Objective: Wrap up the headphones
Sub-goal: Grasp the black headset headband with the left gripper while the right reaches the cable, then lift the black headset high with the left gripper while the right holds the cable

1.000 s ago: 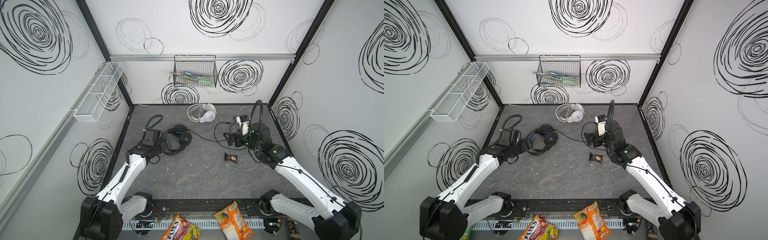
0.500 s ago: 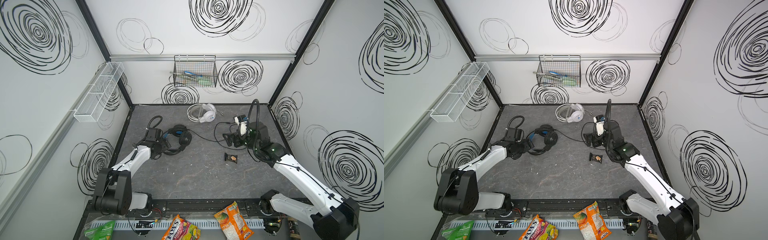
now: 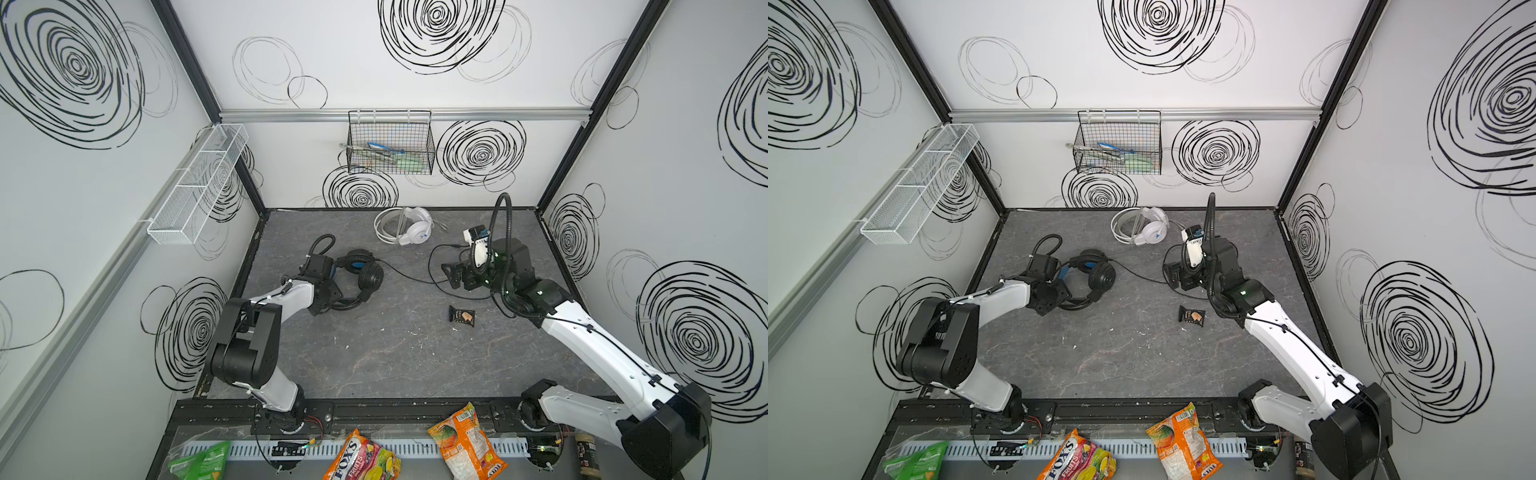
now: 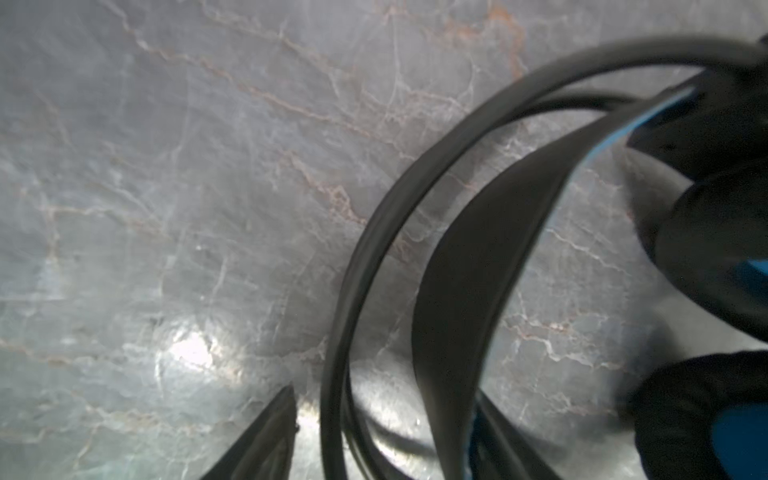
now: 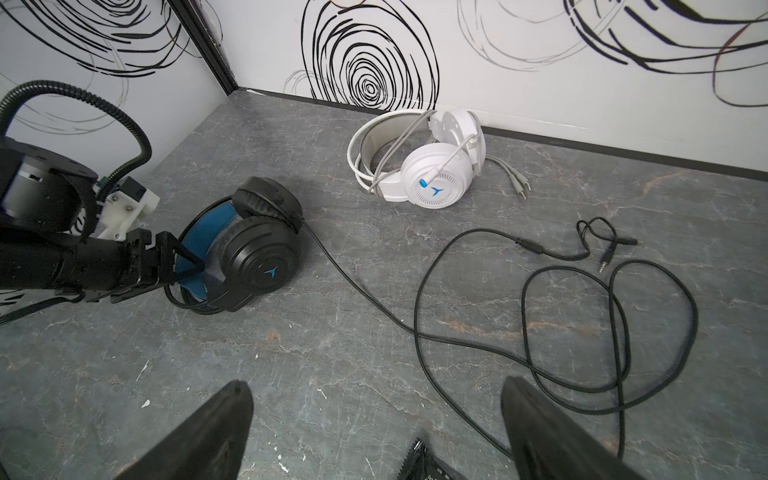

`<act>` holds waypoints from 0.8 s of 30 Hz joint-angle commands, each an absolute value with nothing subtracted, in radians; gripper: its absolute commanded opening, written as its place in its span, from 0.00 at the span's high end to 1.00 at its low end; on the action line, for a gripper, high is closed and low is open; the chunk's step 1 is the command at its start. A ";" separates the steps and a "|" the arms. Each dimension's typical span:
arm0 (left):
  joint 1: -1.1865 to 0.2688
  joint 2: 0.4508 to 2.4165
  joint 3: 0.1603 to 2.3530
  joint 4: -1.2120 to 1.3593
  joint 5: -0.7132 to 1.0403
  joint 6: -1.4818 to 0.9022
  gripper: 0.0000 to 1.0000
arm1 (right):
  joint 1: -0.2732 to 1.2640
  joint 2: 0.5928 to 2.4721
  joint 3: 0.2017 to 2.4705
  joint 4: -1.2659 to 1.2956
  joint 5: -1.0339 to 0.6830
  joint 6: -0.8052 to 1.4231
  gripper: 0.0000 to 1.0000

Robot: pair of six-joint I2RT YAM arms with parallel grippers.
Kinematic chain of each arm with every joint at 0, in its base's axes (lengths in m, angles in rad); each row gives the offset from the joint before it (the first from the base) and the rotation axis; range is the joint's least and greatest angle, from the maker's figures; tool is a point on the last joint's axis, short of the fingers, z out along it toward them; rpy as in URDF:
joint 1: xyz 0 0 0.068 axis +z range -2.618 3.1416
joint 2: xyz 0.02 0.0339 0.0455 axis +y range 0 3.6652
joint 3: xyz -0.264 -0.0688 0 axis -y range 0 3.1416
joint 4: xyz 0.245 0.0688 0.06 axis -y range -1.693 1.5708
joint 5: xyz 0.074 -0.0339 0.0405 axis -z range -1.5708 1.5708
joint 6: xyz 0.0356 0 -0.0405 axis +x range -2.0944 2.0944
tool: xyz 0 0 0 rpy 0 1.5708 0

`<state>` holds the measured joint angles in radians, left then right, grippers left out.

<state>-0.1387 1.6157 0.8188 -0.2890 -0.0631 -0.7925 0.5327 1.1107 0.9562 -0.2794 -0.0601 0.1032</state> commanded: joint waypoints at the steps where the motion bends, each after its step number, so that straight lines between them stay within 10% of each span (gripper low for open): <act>1: -0.147 1.670 0.810 -0.264 -0.085 -0.835 0.43 | 0.545 1.110 0.979 -0.267 -0.039 0.074 0.03; 16: -0.182 1.501 1.012 -0.385 -0.217 -0.680 0.94 | 0.544 1.042 0.955 -0.255 -0.058 0.017 0.03; 24: -0.255 1.343 1.166 -0.489 -0.298 -0.571 1.00 | 0.537 0.944 0.823 -0.087 -0.315 0.052 0.03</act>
